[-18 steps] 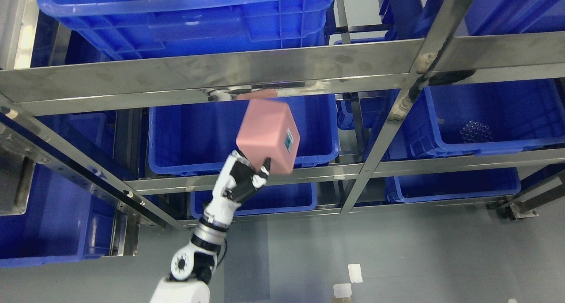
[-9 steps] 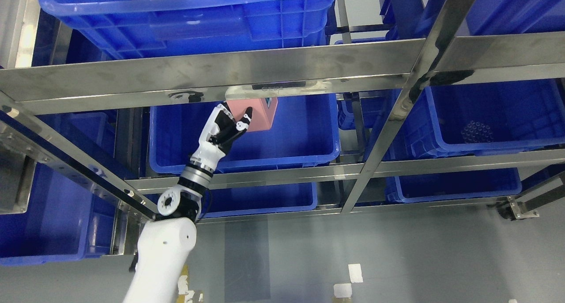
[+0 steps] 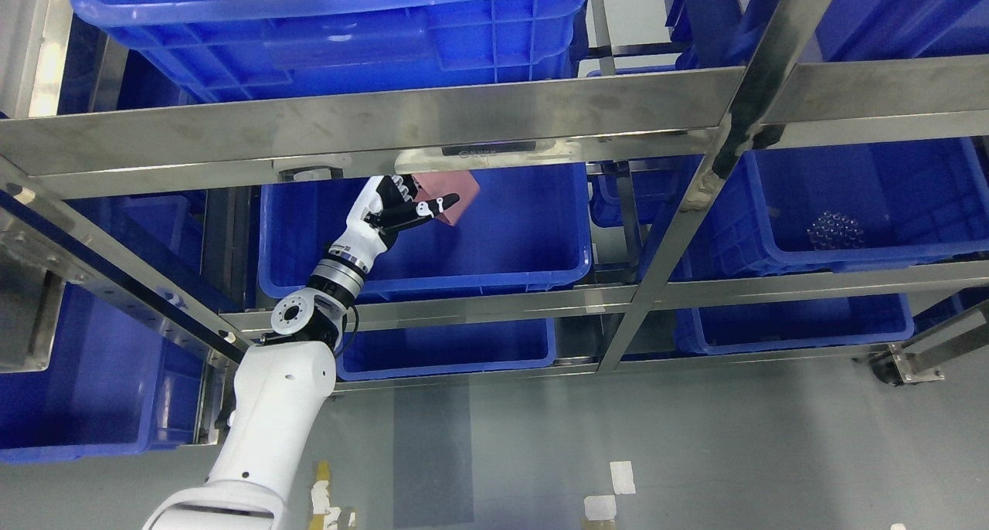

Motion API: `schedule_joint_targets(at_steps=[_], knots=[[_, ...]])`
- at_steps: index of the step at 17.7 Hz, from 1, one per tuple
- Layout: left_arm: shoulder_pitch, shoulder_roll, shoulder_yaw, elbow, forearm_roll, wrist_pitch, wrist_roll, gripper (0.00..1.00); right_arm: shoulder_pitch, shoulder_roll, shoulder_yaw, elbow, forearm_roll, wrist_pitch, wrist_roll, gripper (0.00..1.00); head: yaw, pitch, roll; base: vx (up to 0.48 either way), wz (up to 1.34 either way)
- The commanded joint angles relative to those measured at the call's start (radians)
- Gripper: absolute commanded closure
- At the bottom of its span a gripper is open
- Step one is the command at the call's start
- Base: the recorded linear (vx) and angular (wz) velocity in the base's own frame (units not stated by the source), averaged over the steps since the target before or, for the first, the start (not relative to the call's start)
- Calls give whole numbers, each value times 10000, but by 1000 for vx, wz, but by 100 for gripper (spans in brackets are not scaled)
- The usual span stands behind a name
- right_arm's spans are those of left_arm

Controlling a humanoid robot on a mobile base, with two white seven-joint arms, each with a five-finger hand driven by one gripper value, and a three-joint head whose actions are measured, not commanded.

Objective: Place storage box into left shelf container
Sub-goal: 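Lower the pink box into the middle-shelf blue bin with the left hand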

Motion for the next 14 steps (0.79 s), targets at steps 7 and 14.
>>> schedule_joint_targets(at_steps=[7,14], knots=[[-329,175,-758,-159,-6058,-646,-2195,0,-76,-175,-30,-175,-15,8,-6,0,0,0,0,0,0],[-1325,431,-198,-787,-7780,-768,-2489,0,-76,-175,-30,-175,-15,8,-6,0,0,0,0,0,0]])
